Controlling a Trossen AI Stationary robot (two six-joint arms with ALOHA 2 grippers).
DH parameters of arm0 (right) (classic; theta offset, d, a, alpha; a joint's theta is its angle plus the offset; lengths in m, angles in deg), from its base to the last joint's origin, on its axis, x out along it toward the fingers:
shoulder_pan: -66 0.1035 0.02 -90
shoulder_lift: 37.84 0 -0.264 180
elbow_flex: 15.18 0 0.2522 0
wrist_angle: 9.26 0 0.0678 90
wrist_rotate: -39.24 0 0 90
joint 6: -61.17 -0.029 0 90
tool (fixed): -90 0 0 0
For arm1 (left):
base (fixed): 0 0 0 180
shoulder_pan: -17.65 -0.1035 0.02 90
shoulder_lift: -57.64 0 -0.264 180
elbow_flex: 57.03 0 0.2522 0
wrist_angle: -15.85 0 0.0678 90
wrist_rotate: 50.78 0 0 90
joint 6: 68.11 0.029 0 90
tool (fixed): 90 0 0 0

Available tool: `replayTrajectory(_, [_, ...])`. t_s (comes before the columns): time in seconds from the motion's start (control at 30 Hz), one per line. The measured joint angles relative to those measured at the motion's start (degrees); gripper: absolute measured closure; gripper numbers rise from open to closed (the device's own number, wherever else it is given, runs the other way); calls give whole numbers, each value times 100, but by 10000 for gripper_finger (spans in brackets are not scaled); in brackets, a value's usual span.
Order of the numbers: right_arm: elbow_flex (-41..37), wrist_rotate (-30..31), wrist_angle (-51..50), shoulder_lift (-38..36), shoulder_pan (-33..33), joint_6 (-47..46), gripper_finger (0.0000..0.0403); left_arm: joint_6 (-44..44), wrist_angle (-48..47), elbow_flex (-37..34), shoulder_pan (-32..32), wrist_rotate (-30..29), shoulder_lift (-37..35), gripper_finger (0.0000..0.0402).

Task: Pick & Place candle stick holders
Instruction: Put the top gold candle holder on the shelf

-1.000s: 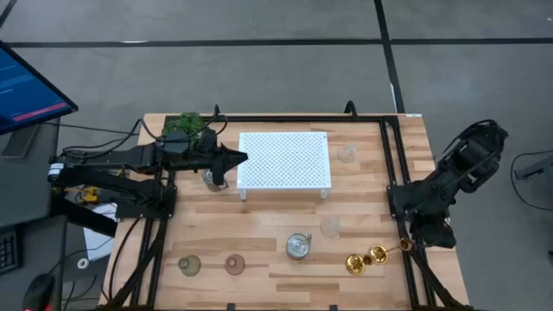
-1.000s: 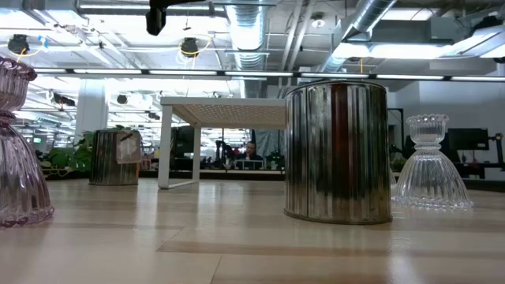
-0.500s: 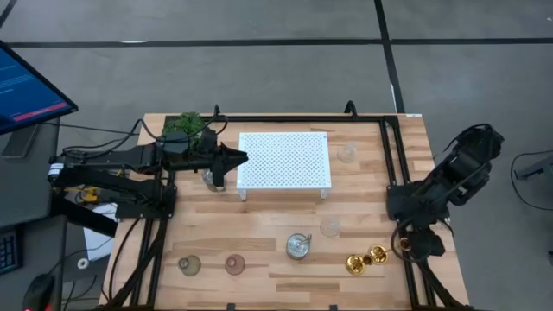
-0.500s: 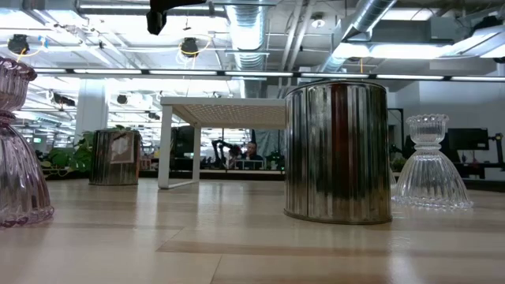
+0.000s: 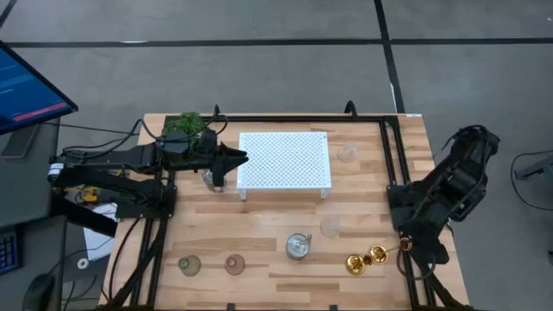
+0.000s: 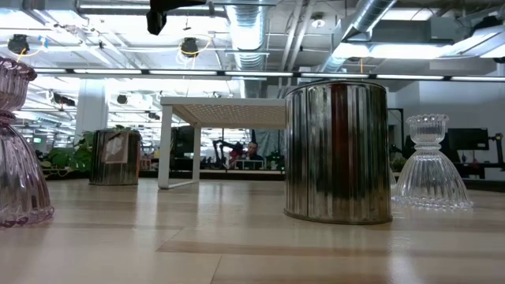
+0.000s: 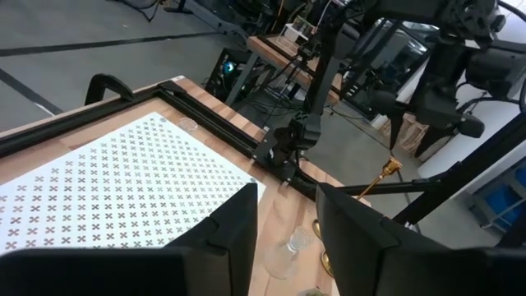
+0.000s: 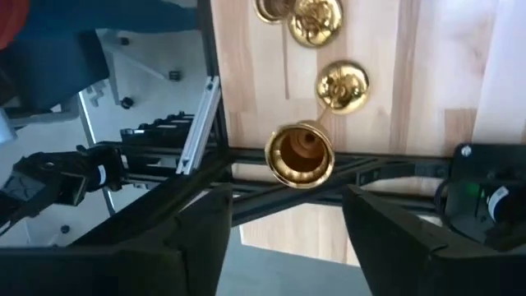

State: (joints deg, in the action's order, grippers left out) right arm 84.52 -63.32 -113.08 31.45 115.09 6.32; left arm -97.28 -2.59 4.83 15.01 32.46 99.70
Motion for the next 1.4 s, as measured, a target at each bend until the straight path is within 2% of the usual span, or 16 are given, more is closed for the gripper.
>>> replayTrajectory(0.23, [-12,-13,6,-181,1,-210,138,39,0,0,-2,1,0,266])
replayTrajectory(0.7, [-10,-16,12,-241,-13,-176,137,22,7,0,0,78,0,259])
replayTrajectory(0.9, [-10,180,6,-243,28,50,137,50,28,0,0,181,0,256])
replayTrajectory(1.13, [-12,367,9,24,-1,850,137,55,70,0,0,183,0,256])
replayTrajectory(1.4, [-12,365,5,232,7,938,137,61,89,0,0,178,1,256])
